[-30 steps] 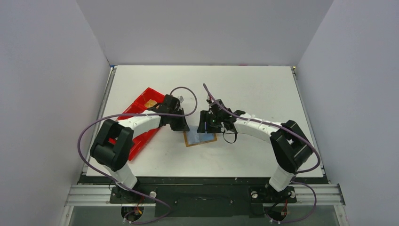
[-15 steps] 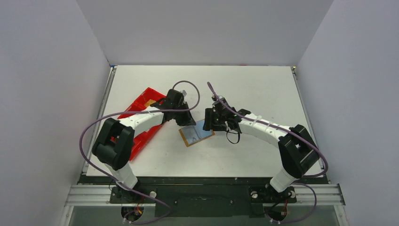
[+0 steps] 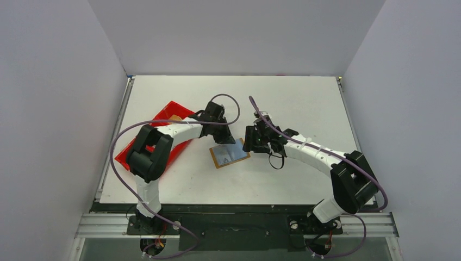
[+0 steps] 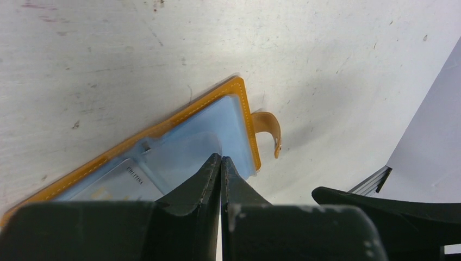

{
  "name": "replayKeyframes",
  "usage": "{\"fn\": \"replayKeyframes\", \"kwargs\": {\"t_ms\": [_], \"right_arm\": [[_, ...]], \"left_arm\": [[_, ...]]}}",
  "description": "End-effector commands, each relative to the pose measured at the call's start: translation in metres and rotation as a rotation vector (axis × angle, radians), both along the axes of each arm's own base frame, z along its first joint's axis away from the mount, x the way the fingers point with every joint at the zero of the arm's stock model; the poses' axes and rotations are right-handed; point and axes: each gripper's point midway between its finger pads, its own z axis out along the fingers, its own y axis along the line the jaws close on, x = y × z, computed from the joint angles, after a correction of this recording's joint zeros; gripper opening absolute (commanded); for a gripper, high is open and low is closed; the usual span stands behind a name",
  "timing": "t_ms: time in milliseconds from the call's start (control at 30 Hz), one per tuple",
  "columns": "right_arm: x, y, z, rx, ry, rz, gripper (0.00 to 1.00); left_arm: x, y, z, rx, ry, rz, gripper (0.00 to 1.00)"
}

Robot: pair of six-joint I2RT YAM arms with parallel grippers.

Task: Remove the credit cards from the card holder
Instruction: Remove the credit card from the card holder.

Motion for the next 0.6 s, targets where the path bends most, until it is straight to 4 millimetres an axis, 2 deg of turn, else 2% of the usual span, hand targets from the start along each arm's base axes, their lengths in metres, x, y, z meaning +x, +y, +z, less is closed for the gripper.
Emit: {"fn": "replayKeyframes", "kwargs": {"t_ms": [0, 167, 300, 433, 567], "right_arm": [[0.008, -0.009, 0.017, 0.004, -0.069, -0.023, 0.51], [0.007, -0.012, 0.018, -0.003, -0.074, -0.027, 0.51], [0.007, -0.012, 0.017, -0.004, -0.073, -0.027, 0.51], [0.008, -0.011, 0.018, -0.001, -0.074, -0.024, 0.51], [0.009, -0.010, 0.021, 0.000, -0.075, -0.021, 0.51]], "left_arm": [[0.017, -0.025, 0.013, -0.046, -0.056, -0.015, 0.00], [0.013, -0.038, 0.004, -0.040, -0.044, -0.076, 0.00], [0.010, -0.042, 0.001, -0.035, -0.047, -0.105, 0.07], [0.012, -0.042, 0.012, -0.033, -0.077, -0.121, 0.20], [0.015, -0.042, 0.036, -0.043, -0.131, -0.138, 0.34]]}}
